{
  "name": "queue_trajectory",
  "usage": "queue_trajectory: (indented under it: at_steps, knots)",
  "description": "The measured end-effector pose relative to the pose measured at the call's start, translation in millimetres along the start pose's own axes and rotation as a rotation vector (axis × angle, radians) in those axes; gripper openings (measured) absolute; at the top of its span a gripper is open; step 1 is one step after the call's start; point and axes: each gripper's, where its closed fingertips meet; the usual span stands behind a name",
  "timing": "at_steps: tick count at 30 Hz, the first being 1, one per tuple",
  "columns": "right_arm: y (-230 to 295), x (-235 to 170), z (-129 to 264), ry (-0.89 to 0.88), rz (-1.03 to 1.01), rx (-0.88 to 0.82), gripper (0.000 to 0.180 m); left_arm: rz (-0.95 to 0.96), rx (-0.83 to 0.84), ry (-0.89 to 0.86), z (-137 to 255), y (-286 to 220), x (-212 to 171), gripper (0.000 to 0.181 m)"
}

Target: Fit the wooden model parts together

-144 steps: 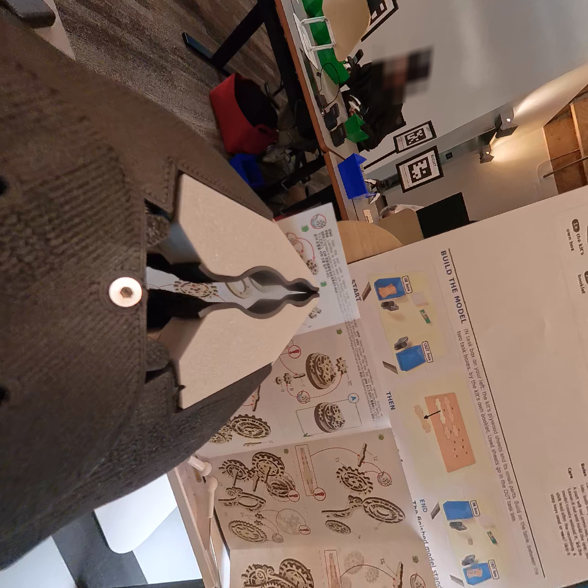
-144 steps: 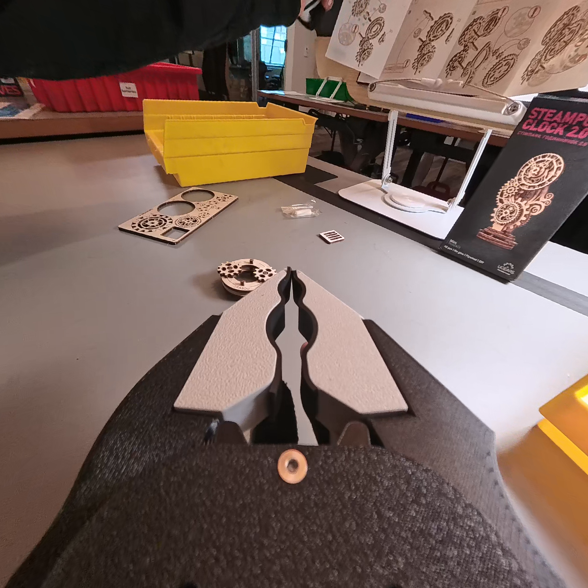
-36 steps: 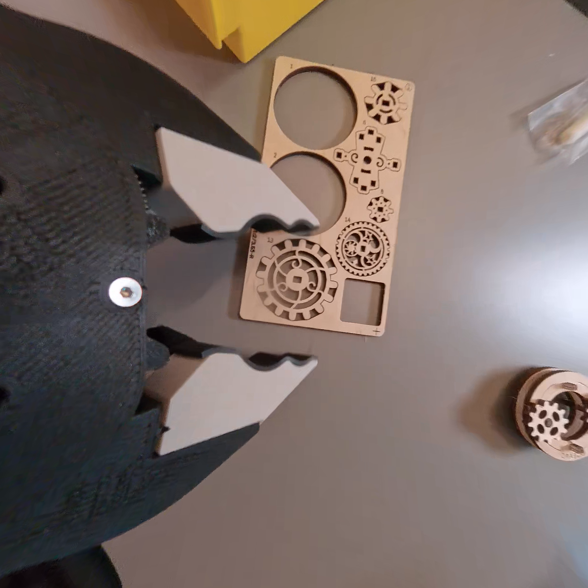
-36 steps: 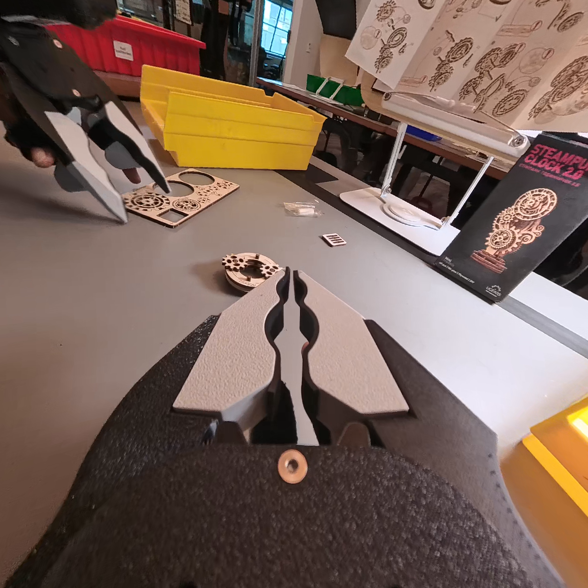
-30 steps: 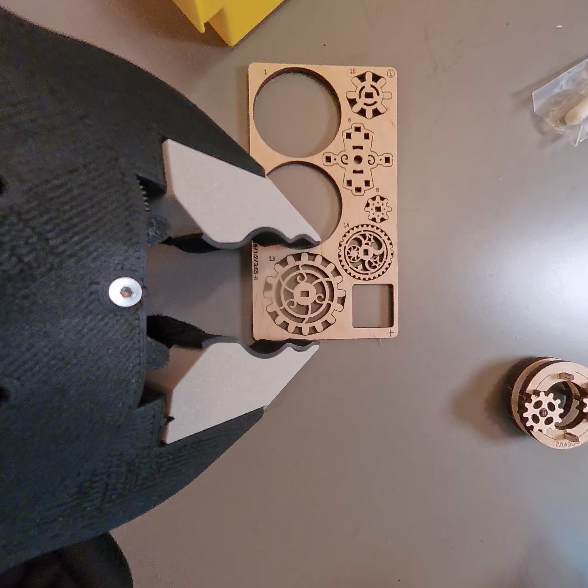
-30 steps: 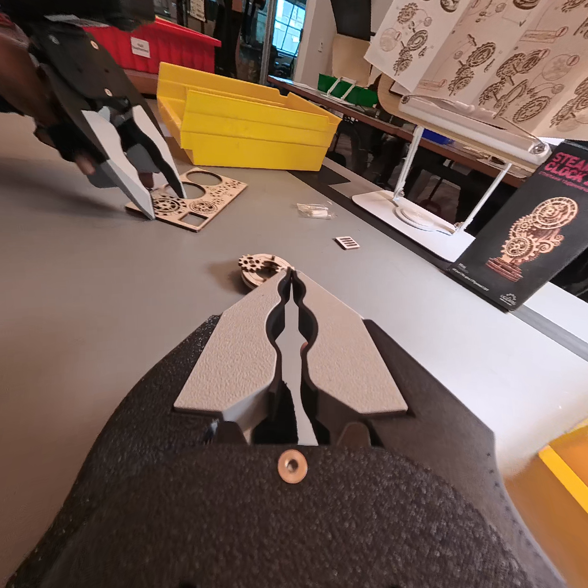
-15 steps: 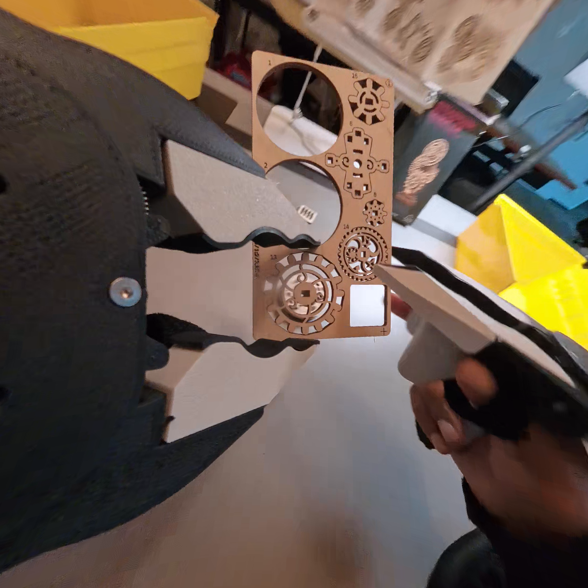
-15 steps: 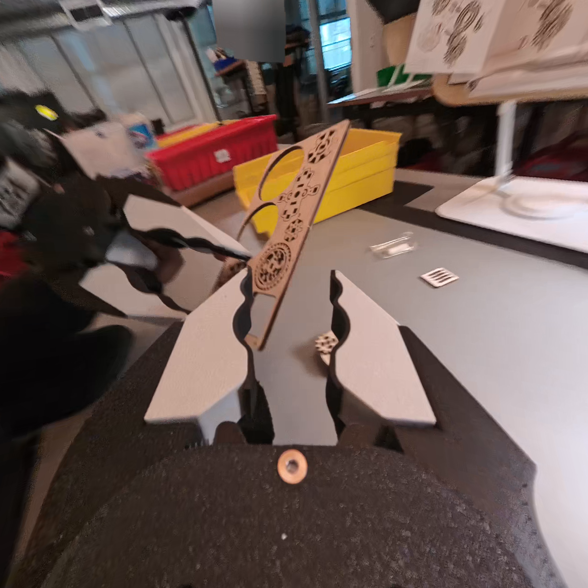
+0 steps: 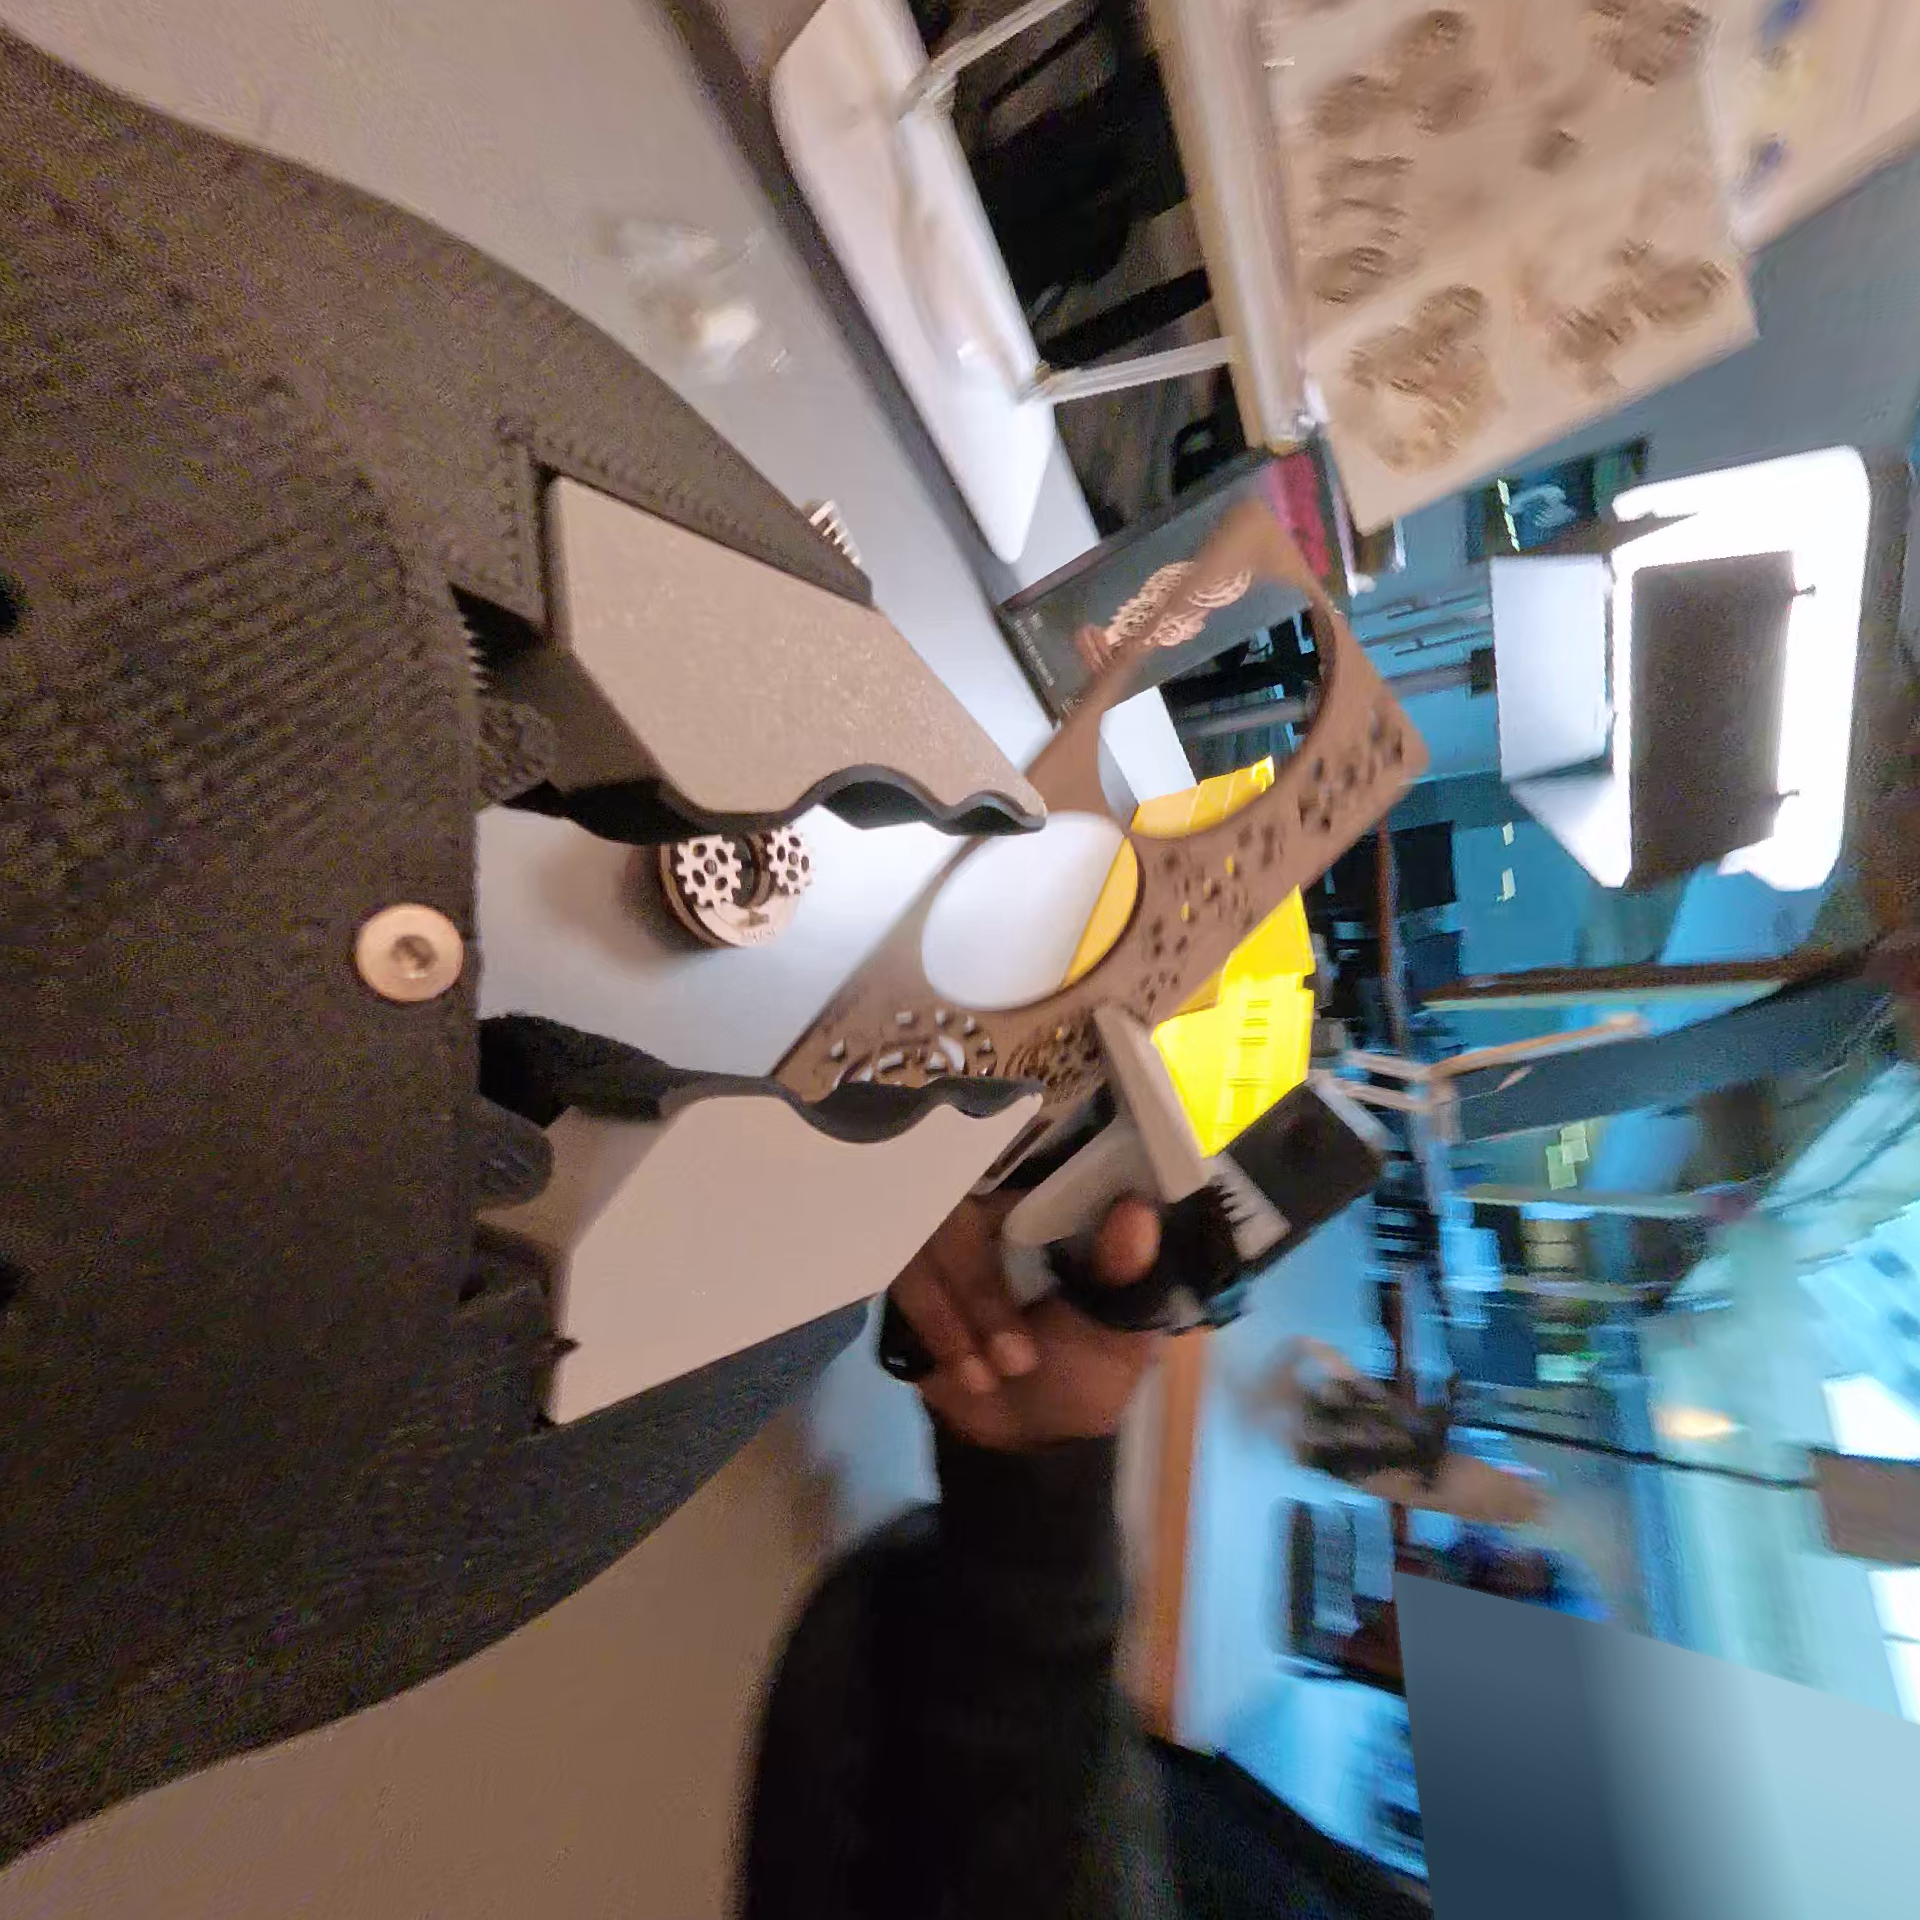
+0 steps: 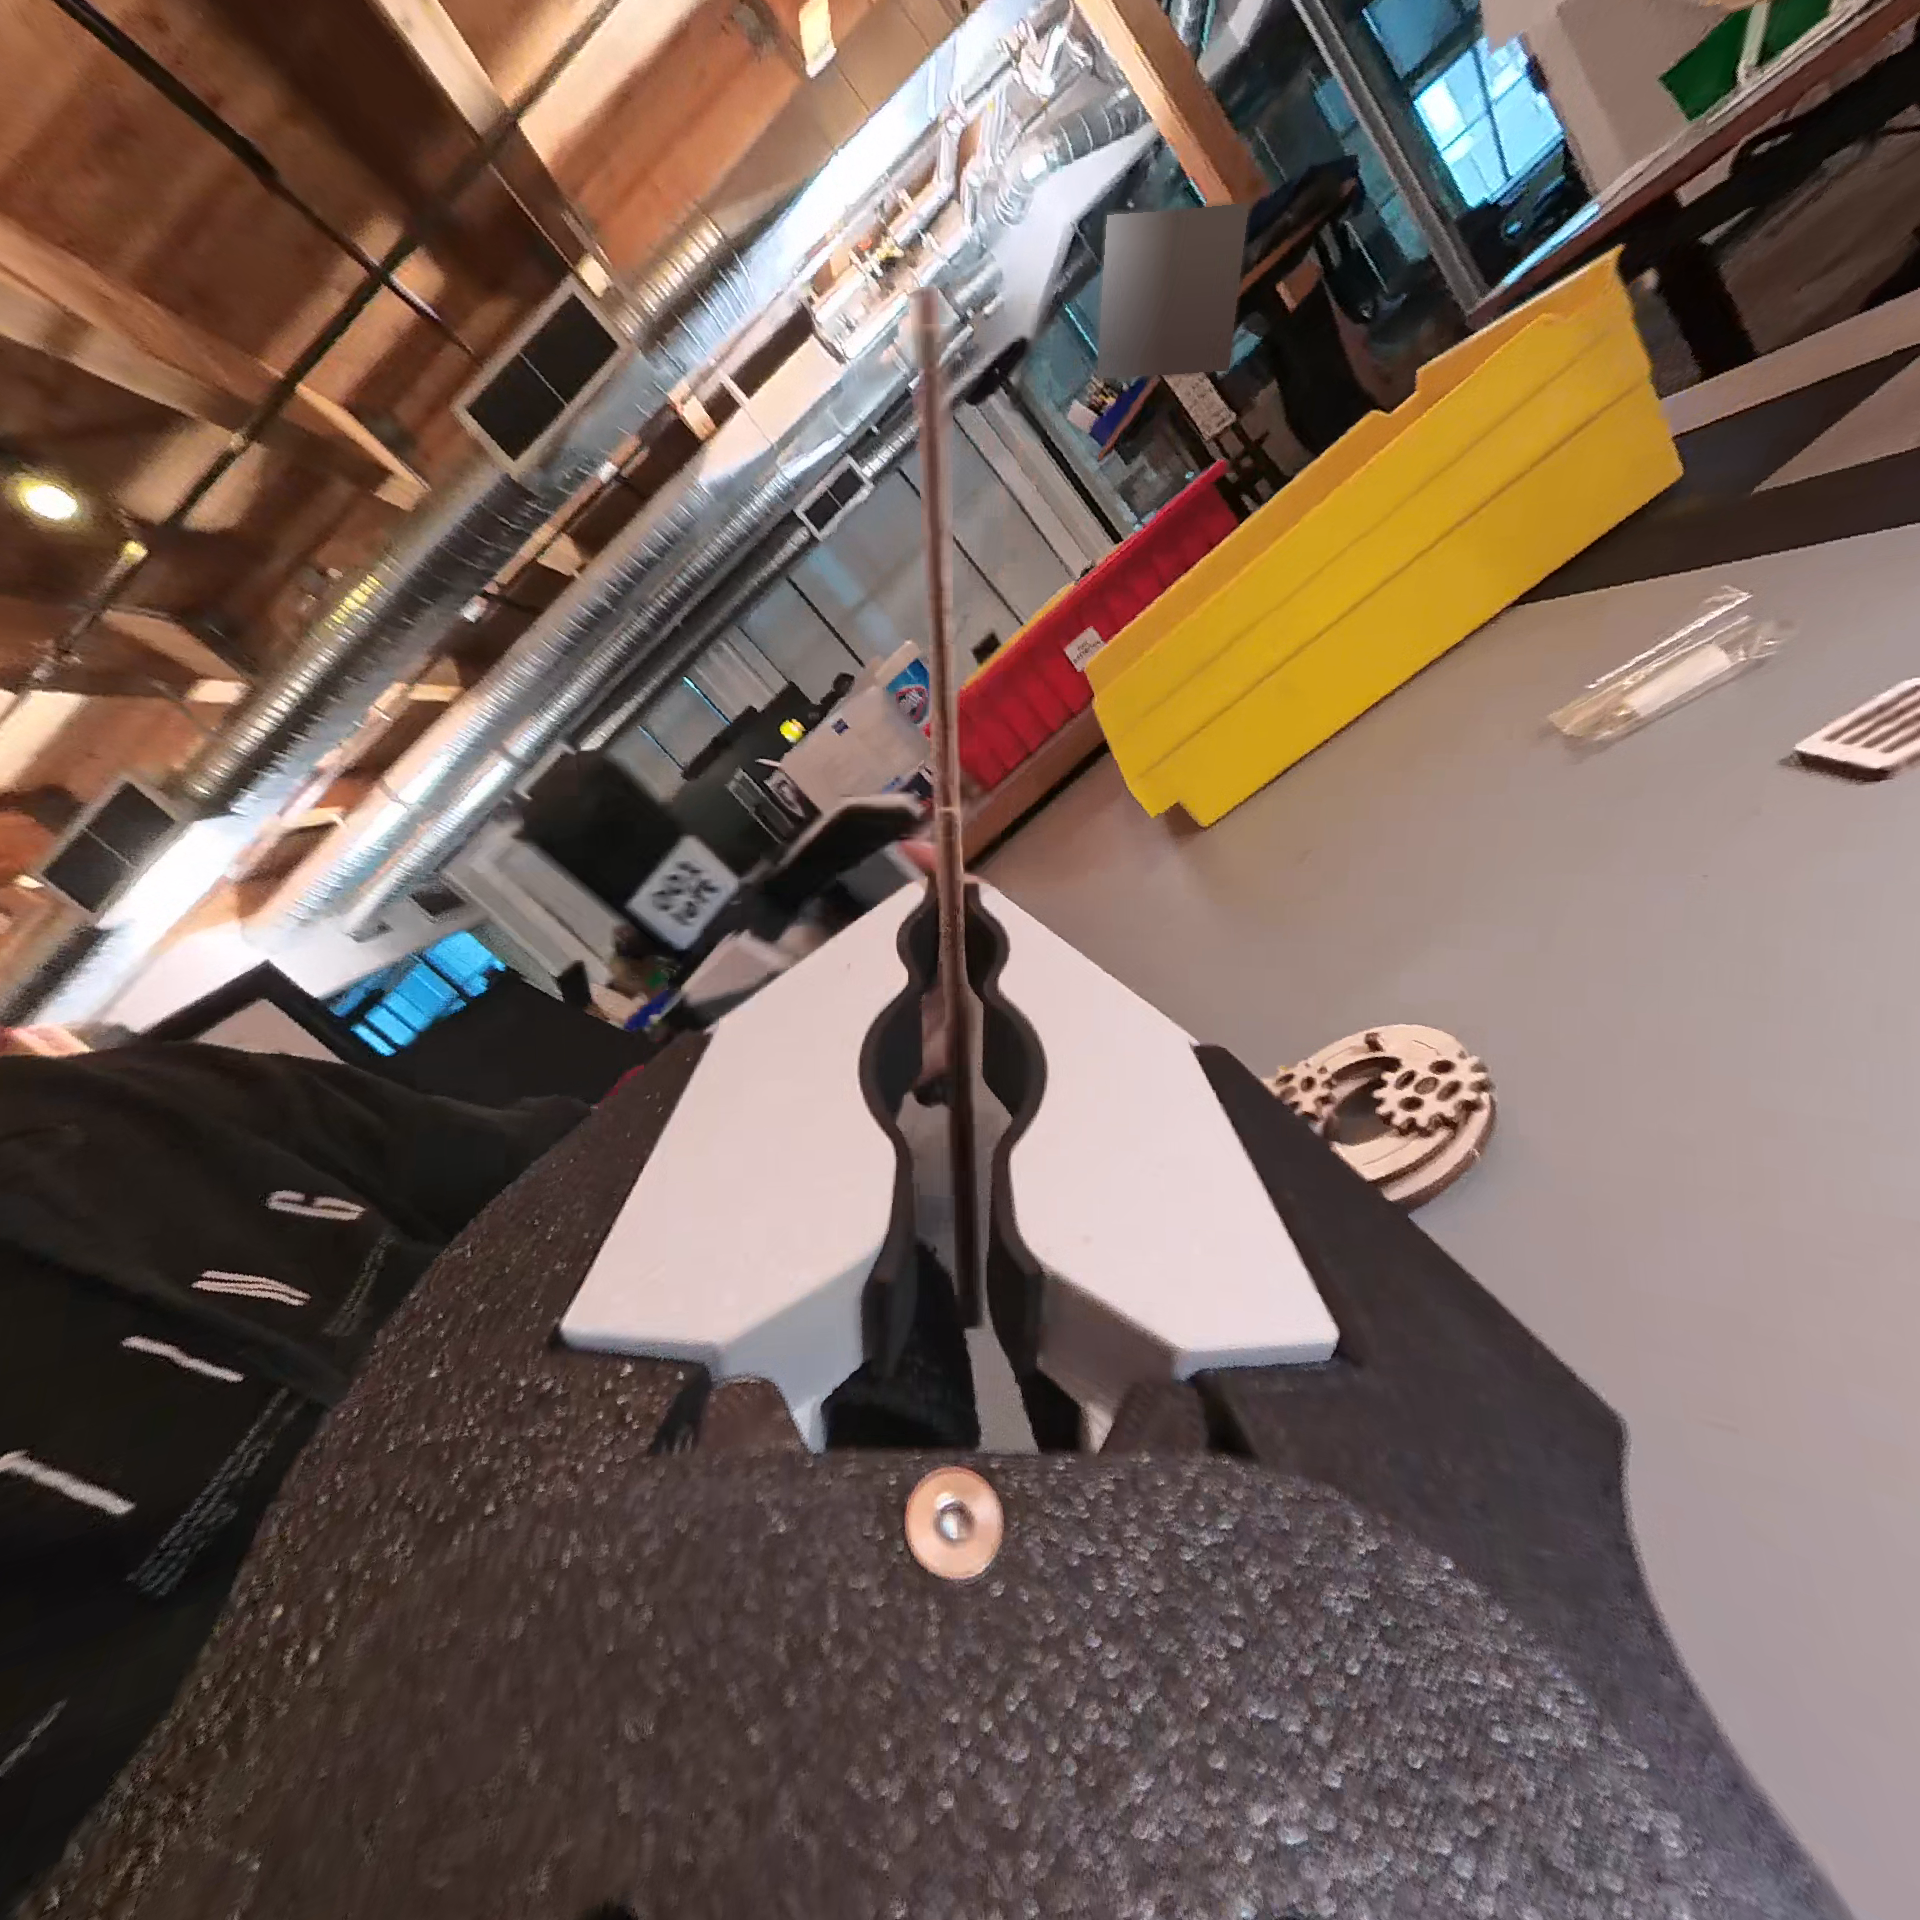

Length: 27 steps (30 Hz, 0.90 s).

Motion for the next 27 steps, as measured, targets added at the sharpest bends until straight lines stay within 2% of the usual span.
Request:
queue_trajectory:
  at_steps: [4, 7, 8, 9, 11, 12, 17, 22, 27]
  knots:
    - [1, 0, 2, -0.019, -0.070, 0.046, 0.001, 0.399, 0.059, -0.087, 5, 35, -4, 0.046]
    - [7, -4, -2, -0.020, -0.118, 0.082, 0.001, 0.706, -0.153, -0.095, 1, 19, -8, 0.047]
    - [9, -7, -4, -0.012, -0.129, 0.088, 0.001, 0.782, -0.207, -0.113, 0, 15, -7, 0.043]
    - [11, -11, -6, 0.000, -0.136, 0.098, 0.001, 0.827, -0.229, -0.130, 0, 14, -6, 0.032]
    - [13, -19, -10, 0.023, -0.134, 0.093, 0.001, 0.846, -0.265, -0.153, 1, 11, -2, 0.008]
    - [12, -22, -11, 0.033, -0.126, 0.081, 0.002, 0.841, -0.268, -0.147, 1, 10, -2, 0.002]
    - [13, -27, -11, 0.075, -0.051, 0.065, 0.002, 0.885, -0.277, -0.100, 4, 8, -7, 0.000]
    - [19, -20, -11, 0.093, 0.074, 0.049, 0.015, 1.005, -0.333, -0.049, 4, 1, -13, 0.000]
    - [9, -10, -6, 0.069, 0.105, -0.023, 0.012, 1.069, -0.359, 0.042, -1, -16, -25, 0.000]
Point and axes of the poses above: each gripper's, where its closed fingertips meet, z back along the fingers, x out of its top, y = z × x across the jaws, and after that the axes turned 5 degrees about -y, right-handed
